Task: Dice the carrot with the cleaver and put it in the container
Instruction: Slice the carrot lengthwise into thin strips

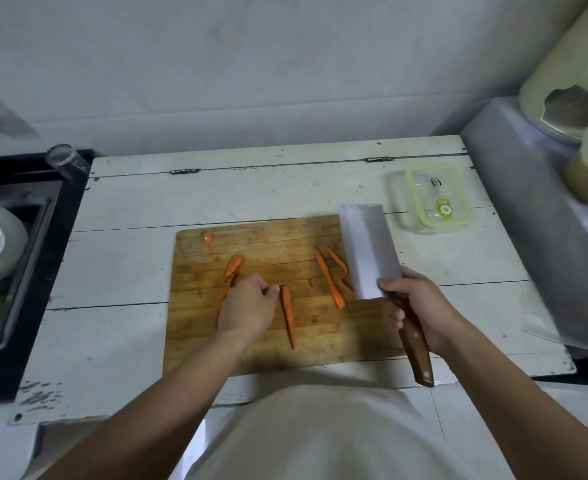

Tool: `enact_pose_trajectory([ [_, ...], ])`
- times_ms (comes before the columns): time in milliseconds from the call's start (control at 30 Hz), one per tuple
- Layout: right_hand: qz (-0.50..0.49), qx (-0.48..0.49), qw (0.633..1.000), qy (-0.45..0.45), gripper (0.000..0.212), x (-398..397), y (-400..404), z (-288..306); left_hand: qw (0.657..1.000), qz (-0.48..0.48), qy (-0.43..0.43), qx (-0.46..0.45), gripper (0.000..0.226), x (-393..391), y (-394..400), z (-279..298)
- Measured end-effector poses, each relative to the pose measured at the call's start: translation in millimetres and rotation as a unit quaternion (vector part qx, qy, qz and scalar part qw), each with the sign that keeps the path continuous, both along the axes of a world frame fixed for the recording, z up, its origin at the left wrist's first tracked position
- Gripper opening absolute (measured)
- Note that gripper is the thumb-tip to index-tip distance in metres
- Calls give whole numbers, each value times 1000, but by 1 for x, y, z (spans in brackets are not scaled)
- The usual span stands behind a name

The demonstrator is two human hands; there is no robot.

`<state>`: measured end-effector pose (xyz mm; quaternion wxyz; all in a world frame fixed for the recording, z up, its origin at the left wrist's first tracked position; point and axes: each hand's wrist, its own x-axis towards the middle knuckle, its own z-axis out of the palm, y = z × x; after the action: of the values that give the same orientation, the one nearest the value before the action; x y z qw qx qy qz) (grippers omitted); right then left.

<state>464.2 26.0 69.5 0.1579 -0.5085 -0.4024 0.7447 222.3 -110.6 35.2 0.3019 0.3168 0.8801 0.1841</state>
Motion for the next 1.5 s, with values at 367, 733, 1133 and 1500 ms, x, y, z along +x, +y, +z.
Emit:
enact_pose_trajectory([
  [367,112,196,949,-220,16,-4,-4,11,932,-290,216,21,28,20,9,-8],
  [733,358,388,776,-344,34,-33,-66,7,887,246,-391,7,16,17,-22,-9],
  [1133,389,456,730,-328,24,-73,-91,9,938,191,-288,15,30,40,0,-2],
  [1500,436,482,677,-346,29,-56,-70,9,989,8,41,143,8,34,-23,-19],
])
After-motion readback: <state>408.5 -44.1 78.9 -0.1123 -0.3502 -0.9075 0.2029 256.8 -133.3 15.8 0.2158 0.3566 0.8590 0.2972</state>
